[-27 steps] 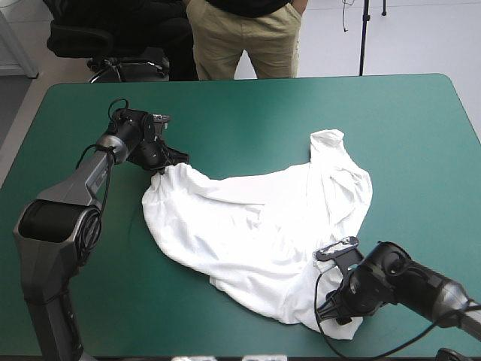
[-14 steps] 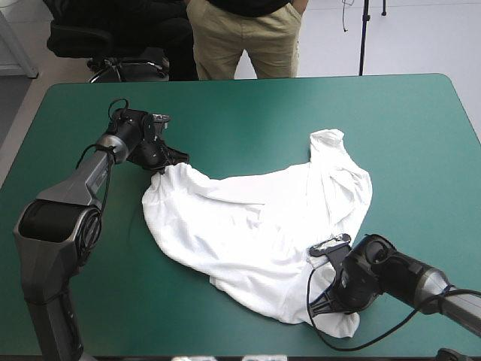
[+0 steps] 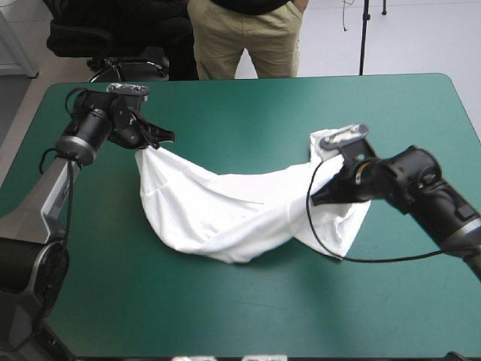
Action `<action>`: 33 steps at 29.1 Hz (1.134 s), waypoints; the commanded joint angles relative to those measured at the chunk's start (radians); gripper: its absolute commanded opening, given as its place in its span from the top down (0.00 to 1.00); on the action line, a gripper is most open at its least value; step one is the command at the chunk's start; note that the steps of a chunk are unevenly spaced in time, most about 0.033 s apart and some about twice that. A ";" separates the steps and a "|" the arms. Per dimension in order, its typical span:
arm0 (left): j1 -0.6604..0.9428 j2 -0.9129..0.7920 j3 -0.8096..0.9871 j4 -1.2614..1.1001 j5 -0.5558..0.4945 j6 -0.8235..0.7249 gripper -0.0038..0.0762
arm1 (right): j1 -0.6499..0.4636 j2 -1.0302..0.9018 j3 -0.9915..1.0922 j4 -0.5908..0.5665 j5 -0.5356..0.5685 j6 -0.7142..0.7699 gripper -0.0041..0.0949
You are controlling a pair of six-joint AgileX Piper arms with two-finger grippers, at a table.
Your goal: Fold the cloth
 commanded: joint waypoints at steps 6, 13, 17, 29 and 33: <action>0.001 -0.305 -0.065 -0.029 -0.054 0.005 0.97 | -0.151 -0.023 -0.475 0.024 -0.058 -0.168 0.98; 0.001 -0.405 -0.356 -0.155 -0.147 0.100 0.97 | -0.151 -0.011 -0.718 0.024 -0.168 -0.233 0.98; 0.001 -0.405 -0.566 -0.217 -0.172 0.113 0.97 | -0.151 0.018 -0.845 0.024 -0.218 -0.256 0.98; 0.001 -0.405 -0.901 -0.340 -0.248 0.181 0.97 | -0.151 0.081 -1.173 0.124 -0.367 -0.363 0.98; 0.001 -0.409 -0.908 -0.352 -0.218 0.186 0.97 | -0.151 0.074 -1.189 0.124 -0.335 -0.358 0.98</action>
